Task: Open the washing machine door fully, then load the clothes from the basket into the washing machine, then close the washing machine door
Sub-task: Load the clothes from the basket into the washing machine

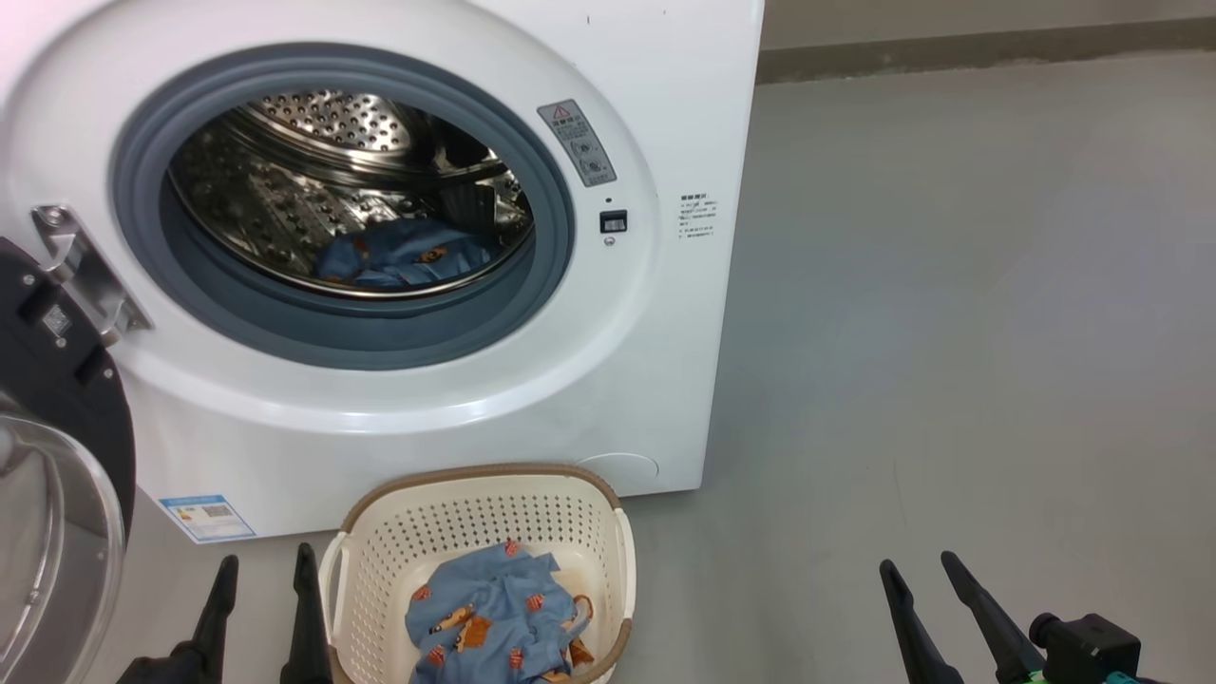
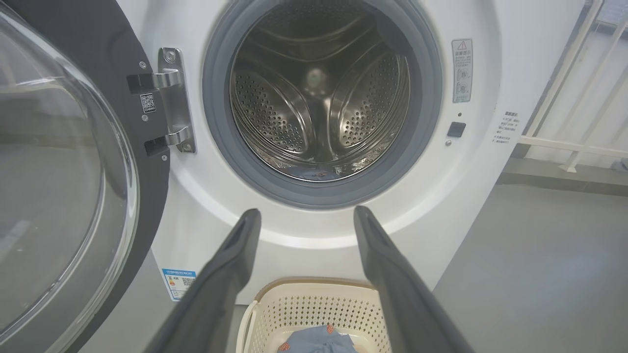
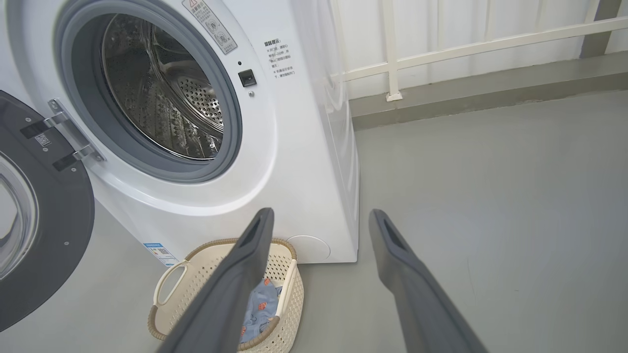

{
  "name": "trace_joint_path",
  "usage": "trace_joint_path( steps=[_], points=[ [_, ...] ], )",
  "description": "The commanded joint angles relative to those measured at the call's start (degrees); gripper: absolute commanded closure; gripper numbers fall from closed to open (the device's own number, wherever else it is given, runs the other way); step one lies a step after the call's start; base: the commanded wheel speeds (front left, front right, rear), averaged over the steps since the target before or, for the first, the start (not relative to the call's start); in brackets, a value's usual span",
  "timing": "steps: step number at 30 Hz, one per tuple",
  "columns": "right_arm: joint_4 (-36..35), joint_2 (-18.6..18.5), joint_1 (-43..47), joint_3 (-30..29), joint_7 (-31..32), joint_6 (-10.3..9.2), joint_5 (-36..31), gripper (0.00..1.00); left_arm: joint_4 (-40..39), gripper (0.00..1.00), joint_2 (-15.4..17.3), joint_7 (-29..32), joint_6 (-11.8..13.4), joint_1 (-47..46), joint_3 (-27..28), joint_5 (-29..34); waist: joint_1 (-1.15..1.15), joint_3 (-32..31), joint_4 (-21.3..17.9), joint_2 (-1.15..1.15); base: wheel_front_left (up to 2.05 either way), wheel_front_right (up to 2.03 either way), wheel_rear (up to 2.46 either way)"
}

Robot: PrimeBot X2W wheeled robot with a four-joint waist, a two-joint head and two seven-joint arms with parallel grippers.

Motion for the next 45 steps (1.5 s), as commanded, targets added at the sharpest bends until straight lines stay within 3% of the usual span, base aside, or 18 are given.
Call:
trace_joint_path(
  steps=[1,28,36,45],
  points=[
    [-1.35,-0.86,-0.38,1.18,-0.68,0.09,-0.18,0.0,-1.95,0.0,0.54,-0.36,0.54,-0.72,2.0,-0.33,0.0,-0.41,0.23,0.0,0.0,0.0,0.0],
    [-1.76,-0.9,-0.3,2.11,-0.68,0.09,-0.06,0.0,-2.69,0.0,0.53,-0.36,2.95,2.31,1.44,0.6,0.0,-1.85,0.32,0.0,0.0,0.0,0.0],
    [-2.03,-0.31,-1.26,2.79,-0.68,0.09,0.33,0.0,3.37,0.0,0.53,-0.36,2.97,-0.6,-0.96,2.31,0.0,1.64,-0.96,0.0,0.0,0.0,0.0],
    [-2.85,1.34,-5.47,3.7,-0.68,0.09,0.34,0.0,12.41,0.0,0.95,1.07,2.17,-10.15,-3.19,2.78,0.0,10.57,-2.61,0.0,0.0,0.0,0.0]
  ],
)
